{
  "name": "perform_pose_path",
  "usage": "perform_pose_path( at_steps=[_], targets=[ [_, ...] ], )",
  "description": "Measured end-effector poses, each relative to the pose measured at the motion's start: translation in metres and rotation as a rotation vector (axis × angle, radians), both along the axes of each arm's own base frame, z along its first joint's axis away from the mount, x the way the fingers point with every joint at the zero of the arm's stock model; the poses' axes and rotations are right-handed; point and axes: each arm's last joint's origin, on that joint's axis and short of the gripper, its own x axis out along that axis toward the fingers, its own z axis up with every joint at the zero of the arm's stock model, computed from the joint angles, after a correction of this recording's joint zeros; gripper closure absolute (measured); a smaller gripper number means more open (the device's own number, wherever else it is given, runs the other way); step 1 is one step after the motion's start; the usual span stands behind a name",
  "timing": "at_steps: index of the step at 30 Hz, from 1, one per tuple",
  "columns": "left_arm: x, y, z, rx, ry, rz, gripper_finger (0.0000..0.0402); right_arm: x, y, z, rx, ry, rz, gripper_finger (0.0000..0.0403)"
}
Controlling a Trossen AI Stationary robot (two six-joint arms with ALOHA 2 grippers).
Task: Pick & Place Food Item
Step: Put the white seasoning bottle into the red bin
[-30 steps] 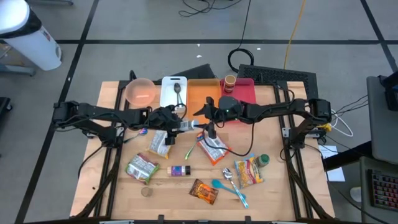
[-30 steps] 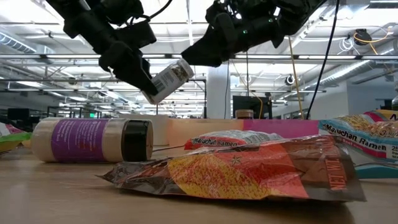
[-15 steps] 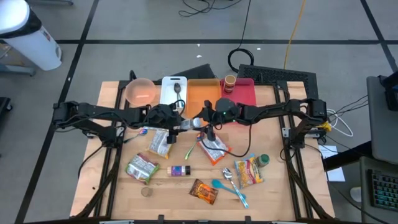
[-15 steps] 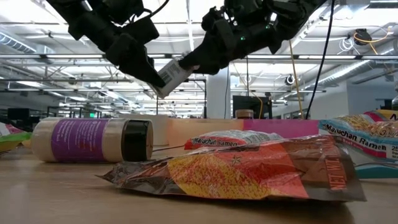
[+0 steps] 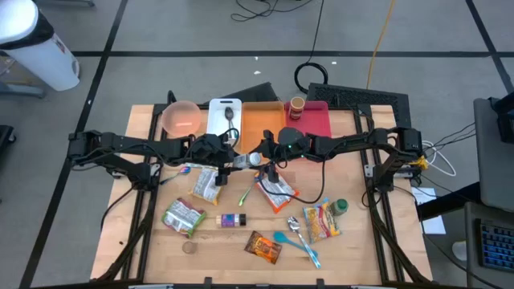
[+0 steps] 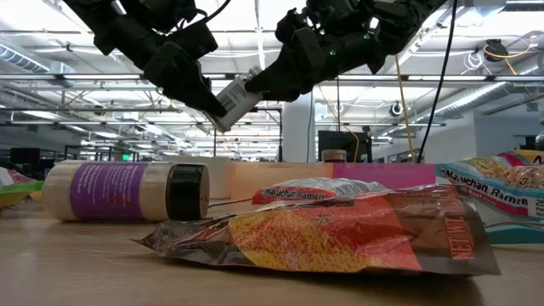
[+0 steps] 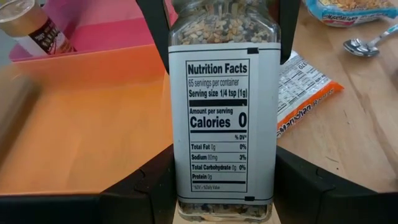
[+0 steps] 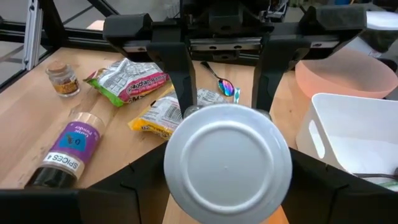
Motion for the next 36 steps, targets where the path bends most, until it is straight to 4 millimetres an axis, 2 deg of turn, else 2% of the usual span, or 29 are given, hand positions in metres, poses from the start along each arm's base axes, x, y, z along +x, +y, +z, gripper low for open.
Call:
perform_pose_path(
  at_steps=[5, 11, 23, 30, 36],
  targets=[
    [-0.0001, 0.0, -0.0002, -0.004, 0.002, 0.002, 0.0195, 0.0008, -0.0001, 0.0022, -0.003, -0.025, 0.001, 0.0171],
    [-0.0002, 0.0001, -0.0003, -0.022, 0.001, 0.017, 0.0195, 0.0006, -0.0005, 0.0018, -0.003, -0.02, -0.008, 0.0208],
    [-0.0002, 0.0, -0.0003, -0.035, 0.001, 0.024, 0.0194, 0.0005, -0.0004, 0.0016, 0.002, -0.017, -0.003, 0.0208],
    [0.0009, -0.0002, 0.0012, -0.044, -0.019, 0.024, 0.0094, 0.0, 0.0006, 0.0002, 0.003, -0.005, 0.016, 0.0208],
    [0.0031, 0.0004, 0.0049, -0.049, -0.065, 0.035, 0.0059, -0.001, 0.0006, -0.0024, -0.014, 0.019, 0.018, 0.0208]
  ],
)
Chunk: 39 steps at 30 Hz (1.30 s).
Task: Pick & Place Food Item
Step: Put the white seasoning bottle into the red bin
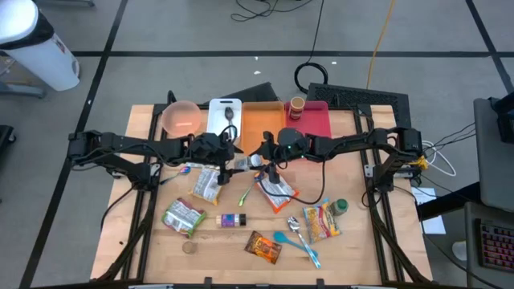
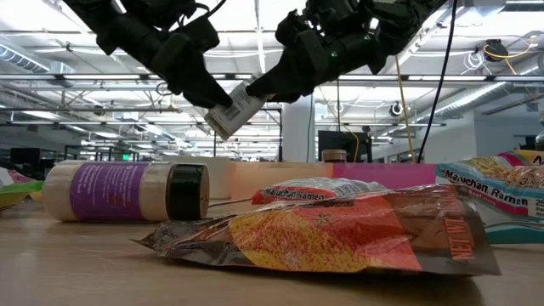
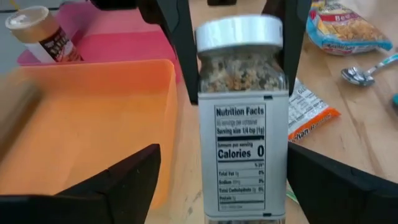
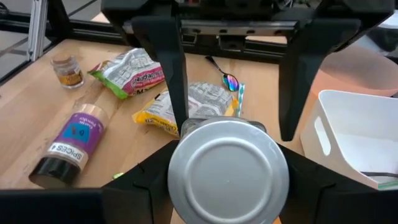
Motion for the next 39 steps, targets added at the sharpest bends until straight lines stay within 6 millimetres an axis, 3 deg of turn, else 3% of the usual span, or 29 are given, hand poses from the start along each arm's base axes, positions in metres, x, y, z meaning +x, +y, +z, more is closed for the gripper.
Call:
perform_pose_path(
  at_steps=[8, 15, 22, 27, 36, 39],
  targets=[
    [-0.008, -0.001, 0.008, -0.001, -0.005, 0.003, 0.007, -0.005, -0.006, 0.002, -0.012, 0.026, -0.019, 0.0208],
    [-0.031, -0.004, 0.033, 0.009, -0.058, 0.002, 0.0092, -0.02, -0.012, 0.021, -0.032, 0.042, -0.038, 0.0209],
    [-0.065, -0.009, 0.068, 0.03, -0.205, 0.003, 0.0105, -0.048, -0.021, 0.057, -0.058, -0.001, -0.081, 0.0209],
    [-0.093, -0.013, 0.089, 0.049, -0.315, 0.017, 0.0103, -0.068, -0.03, 0.091, -0.11, 0.071, -0.188, 0.0209],
    [-0.121, -0.016, 0.104, 0.031, -0.404, 0.057, 0.0106, -0.091, -0.052, 0.143, -0.162, 0.211, -0.327, 0.0209],
    [-0.125, -0.017, 0.109, -0.022, -0.465, 0.067, 0.0107, -0.097, -0.063, 0.149, -0.153, 0.244, -0.363, 0.0209]
  ],
)
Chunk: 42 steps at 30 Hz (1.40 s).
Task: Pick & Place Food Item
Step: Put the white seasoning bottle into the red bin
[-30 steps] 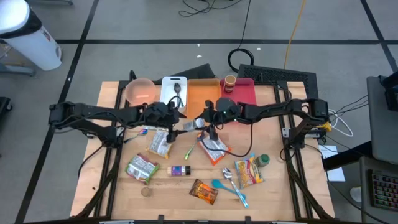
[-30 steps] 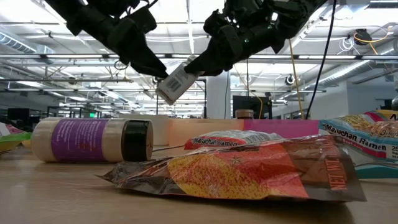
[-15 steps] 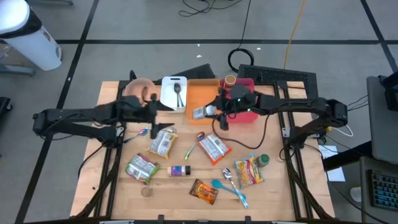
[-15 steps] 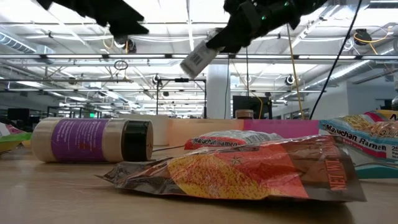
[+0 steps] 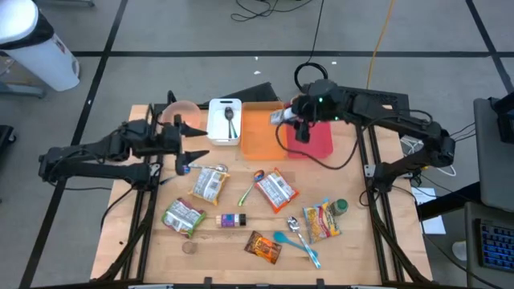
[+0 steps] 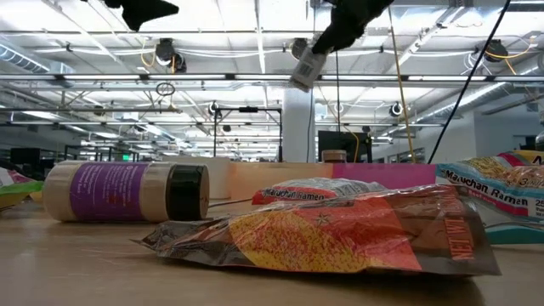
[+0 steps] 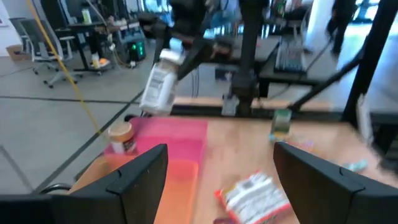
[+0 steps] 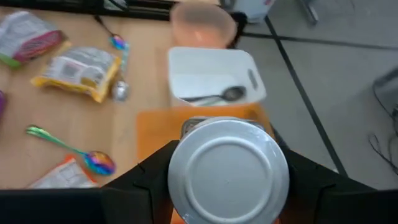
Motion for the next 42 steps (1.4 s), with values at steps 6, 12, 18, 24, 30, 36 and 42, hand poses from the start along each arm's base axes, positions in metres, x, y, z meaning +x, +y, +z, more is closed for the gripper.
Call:
perform_pose_path(
  at_steps=[6, 12, 18, 24, 30, 36, 42],
  targets=[
    [-0.007, -0.002, 0.007, -0.004, -0.061, -0.025, 0.0114, -0.011, -0.025, 0.0, 0.027, 0.051, -0.093, 0.0209],
    [-0.006, -0.002, 0.004, 0.027, -0.061, -0.031, 0.0112, -0.024, -0.049, -0.015, 0.106, 0.146, -0.203, 0.0209],
    [0.003, -0.001, -0.024, 0.022, -0.095, -0.054, 0.0112, -0.029, -0.069, -0.033, 0.179, 0.243, -0.273, 0.0209],
    [0.007, -0.001, -0.051, 0.026, -0.08, -0.052, 0.0115, -0.026, -0.08, -0.056, 0.242, 0.361, -0.286, 0.0209],
    [0.008, 0.0, -0.066, 0.013, -0.042, -0.04, 0.0119, -0.031, -0.083, -0.061, 0.274, 0.413, -0.297, 0.0209],
    [0.008, 0.001, -0.074, 0.011, -0.018, -0.014, 0.0123, -0.039, -0.087, -0.063, 0.307, 0.447, -0.328, 0.0209],
    [0.008, 0.001, -0.074, 0.01, -0.017, -0.009, 0.0123, -0.032, -0.094, -0.078, 0.309, 0.498, -0.327, 0.0209]
  ],
)
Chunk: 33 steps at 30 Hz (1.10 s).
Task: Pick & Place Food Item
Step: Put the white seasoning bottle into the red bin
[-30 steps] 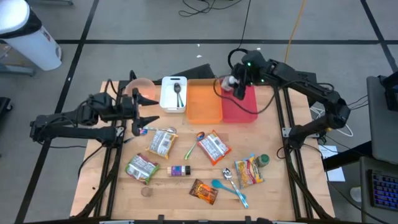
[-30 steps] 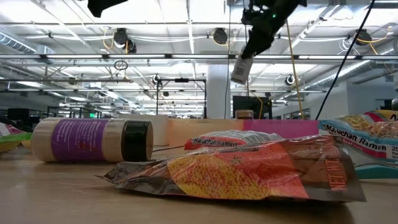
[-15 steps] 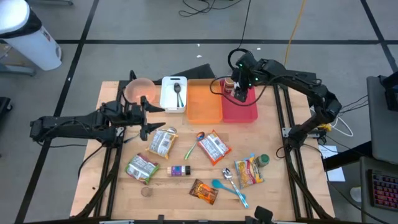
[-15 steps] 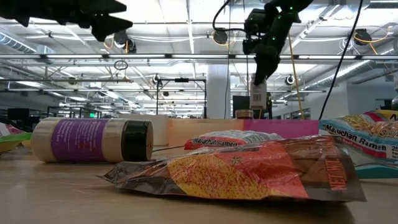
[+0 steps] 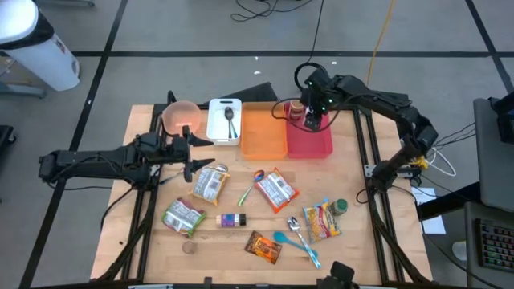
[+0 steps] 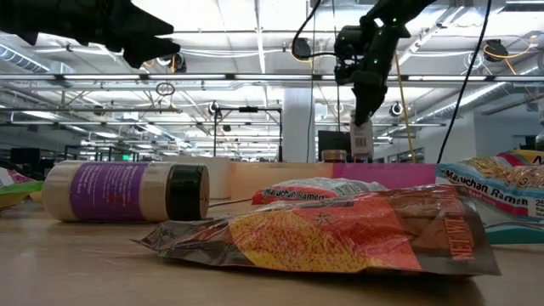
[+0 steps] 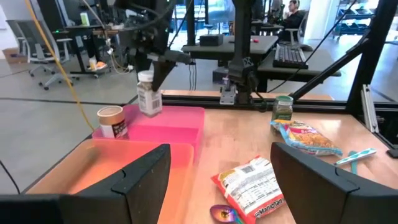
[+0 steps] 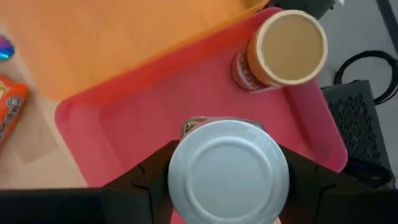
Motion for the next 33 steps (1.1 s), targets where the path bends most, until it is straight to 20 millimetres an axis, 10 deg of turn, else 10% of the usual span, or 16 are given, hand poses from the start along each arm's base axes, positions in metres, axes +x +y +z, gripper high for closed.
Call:
perform_pose_path(
  at_steps=[12, 33],
  targets=[
    [0.0, 0.0, -0.001, -0.009, 0.009, 0.001, 0.0123, 0.015, -0.032, -0.048, 0.041, 0.099, 0.025, 0.0209],
    [0.0, 0.0, -0.003, 0.005, 0.033, 0.0, 0.0123, -0.005, -0.064, -0.061, -0.022, 0.045, -0.04, 0.0209]
  ],
)
